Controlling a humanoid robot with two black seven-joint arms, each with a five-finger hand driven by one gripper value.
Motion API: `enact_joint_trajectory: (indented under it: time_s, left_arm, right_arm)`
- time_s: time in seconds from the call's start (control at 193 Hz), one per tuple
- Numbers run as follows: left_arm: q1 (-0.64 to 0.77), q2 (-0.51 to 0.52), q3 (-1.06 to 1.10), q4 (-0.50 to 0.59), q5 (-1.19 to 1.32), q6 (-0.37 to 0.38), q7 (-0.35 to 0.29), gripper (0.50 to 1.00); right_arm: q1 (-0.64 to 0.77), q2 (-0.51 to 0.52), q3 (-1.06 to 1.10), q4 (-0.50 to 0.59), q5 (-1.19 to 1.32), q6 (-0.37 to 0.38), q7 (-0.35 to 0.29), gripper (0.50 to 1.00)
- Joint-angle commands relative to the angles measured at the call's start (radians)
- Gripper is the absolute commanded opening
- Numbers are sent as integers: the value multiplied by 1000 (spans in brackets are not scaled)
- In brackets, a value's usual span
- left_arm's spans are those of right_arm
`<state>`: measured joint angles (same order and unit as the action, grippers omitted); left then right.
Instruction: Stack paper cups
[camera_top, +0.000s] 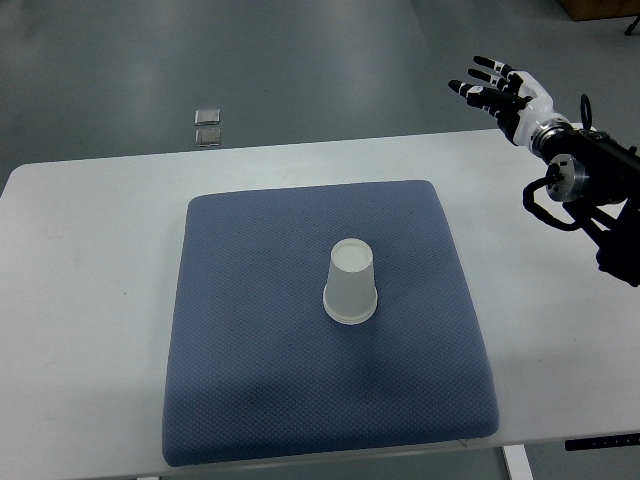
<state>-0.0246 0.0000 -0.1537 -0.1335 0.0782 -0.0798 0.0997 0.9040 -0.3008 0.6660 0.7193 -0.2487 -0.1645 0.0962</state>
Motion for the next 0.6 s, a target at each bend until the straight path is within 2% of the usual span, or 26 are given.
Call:
enact_joint_trajectory:
  time_s: [0.0, 0.145, 0.379, 0.592]
  left_arm:
    - [0, 0, -1, 0, 0, 0, 0, 1000]
    - [0, 0, 0, 0, 0, 0, 0, 1000]
    - [0, 0, 0, 0, 0, 0, 0, 1000]
    - [0, 0, 0, 0, 0, 0, 0, 1000]
  right_arm:
    - [-23, 35, 35, 0, -1, -33, 5, 911]
    - [-48, 75, 72, -6, -1, -64, 7, 913]
    - [-76, 121, 79, -20, -8, -64, 8, 913]
    - [-100, 123, 79, -20, -15, -64, 8, 913]
